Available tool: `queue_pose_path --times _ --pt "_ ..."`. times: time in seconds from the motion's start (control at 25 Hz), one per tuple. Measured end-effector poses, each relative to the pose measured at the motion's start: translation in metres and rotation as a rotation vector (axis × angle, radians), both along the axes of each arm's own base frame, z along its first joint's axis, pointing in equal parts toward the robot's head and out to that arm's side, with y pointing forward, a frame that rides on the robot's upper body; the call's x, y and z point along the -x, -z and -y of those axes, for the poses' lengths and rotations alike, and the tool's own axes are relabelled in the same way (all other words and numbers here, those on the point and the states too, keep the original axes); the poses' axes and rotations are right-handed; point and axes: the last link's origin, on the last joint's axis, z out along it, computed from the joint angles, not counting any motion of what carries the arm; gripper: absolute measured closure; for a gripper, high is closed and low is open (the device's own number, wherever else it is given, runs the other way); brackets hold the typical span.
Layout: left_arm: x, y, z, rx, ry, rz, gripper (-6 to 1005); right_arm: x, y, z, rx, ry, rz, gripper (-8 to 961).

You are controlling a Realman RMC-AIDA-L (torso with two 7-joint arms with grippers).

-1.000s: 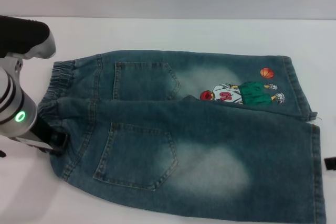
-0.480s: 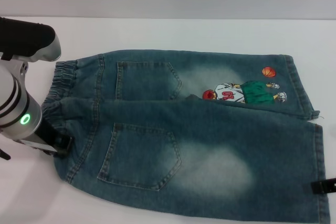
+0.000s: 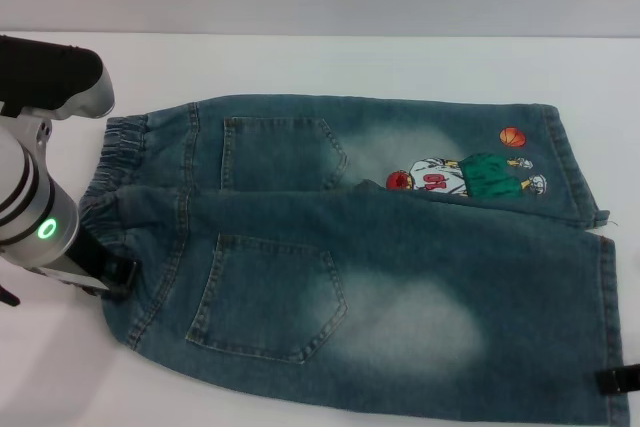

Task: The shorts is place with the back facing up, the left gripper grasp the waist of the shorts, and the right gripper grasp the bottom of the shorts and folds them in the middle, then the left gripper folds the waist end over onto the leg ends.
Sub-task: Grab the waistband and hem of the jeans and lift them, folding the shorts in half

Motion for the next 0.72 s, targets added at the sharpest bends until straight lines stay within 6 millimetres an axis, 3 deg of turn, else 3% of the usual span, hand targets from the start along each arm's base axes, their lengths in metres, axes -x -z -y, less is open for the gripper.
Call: queue_pose_path --times 0.72 --pt "0.001 -0.001 0.0 0.005 0.004 -0.005 762 -0.004 0.014 0.002 0.031 0.026 -0.017 261"
